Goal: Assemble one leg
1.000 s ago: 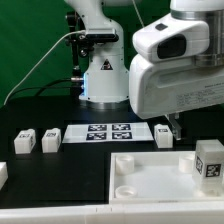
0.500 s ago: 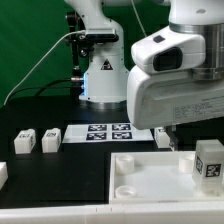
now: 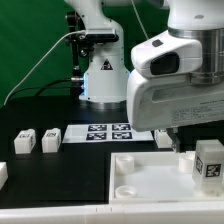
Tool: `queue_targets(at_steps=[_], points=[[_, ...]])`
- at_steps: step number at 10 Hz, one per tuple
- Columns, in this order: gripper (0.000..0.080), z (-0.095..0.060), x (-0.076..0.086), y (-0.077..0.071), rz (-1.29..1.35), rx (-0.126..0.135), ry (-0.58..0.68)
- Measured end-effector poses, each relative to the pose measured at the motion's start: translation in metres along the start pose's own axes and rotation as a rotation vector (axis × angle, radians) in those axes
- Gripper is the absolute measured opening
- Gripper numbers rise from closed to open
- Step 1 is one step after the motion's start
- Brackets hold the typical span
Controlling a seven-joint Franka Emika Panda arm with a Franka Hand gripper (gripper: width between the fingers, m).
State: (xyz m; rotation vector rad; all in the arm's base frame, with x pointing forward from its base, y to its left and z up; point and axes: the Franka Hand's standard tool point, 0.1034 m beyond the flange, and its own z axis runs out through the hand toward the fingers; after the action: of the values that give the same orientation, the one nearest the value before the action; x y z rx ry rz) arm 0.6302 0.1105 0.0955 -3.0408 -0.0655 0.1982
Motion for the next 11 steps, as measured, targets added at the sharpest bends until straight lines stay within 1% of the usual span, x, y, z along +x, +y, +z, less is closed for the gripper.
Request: queue_targets(at_steps=[1,2,6,8,10,11], points=[[0.0383,0.000,0.000,-0.001,0.073,0.004,-0.001],[0.0288,0.000,0.000,-0.002,0.182,0.004,-0.001],[0.0289,0.001,-0.001,-0.005,0.561,0.007,-0.003],[0.0289,0.002,0.001,-0.008,0.852,0.033,0.022],[0.0291,0.001,0.005,-0.011,1.104,0.079,0.049],[0.0291,0.002,0.006,-0.012,1.225,0.094,0.058]])
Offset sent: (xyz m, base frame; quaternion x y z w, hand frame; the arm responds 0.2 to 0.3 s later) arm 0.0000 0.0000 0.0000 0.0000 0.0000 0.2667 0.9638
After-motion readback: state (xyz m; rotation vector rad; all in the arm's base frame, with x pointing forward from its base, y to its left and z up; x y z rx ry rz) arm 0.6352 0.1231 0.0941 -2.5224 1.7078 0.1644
